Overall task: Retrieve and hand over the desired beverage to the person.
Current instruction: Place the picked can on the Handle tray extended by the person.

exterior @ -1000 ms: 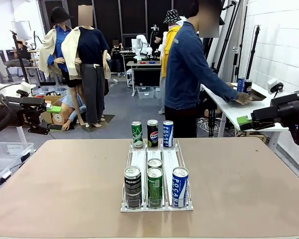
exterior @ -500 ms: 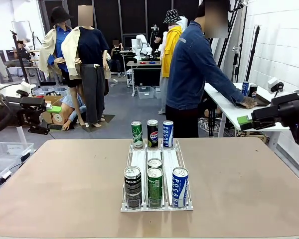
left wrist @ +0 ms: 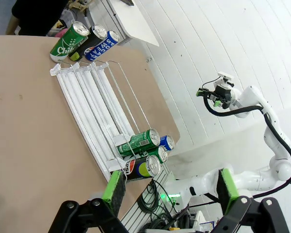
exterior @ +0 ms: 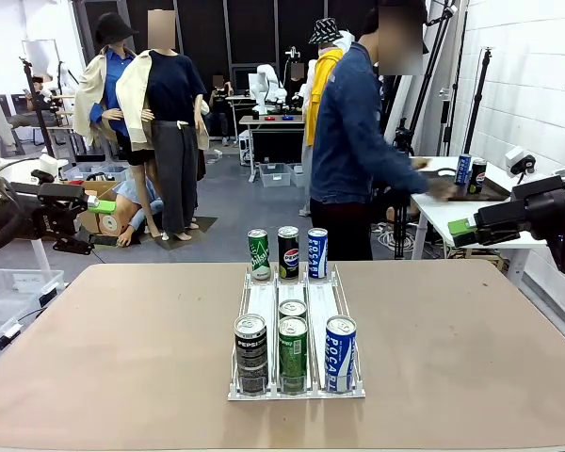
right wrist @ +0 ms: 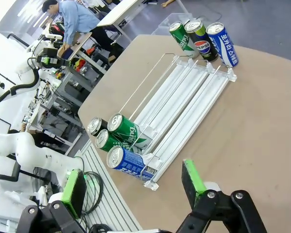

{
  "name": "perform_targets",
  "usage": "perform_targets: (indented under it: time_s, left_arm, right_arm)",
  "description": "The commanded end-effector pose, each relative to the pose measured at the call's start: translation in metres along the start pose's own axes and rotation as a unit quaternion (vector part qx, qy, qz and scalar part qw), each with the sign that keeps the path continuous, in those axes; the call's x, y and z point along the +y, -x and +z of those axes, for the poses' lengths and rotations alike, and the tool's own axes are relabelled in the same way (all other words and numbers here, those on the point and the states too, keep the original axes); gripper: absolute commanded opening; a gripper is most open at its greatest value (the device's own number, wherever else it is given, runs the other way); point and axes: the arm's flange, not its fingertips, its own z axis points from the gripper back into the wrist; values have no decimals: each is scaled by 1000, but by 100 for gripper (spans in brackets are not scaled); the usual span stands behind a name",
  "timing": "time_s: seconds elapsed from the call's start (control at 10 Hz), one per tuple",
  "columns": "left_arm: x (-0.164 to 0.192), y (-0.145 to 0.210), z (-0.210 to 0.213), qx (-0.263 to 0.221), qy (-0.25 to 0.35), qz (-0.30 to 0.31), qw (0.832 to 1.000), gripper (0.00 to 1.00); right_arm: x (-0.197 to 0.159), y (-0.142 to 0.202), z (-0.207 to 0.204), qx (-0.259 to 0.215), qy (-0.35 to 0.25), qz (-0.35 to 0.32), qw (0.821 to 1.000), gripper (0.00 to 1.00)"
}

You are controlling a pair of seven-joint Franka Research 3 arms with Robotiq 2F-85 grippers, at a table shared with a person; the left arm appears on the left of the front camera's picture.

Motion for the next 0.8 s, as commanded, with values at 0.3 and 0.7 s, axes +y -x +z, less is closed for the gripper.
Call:
perform_targets:
  time_s: [0.3,0.7]
  left_arm:
    - [-2,0,0,-8,6,0,1000,100]
    - [-2,0,0,-8,6,0,1000,100]
  right_arm:
    - [-1,1,-1,-3,-4,-2,1000,100]
    - [-1,1,-1,-3,-4,-2,1000,100]
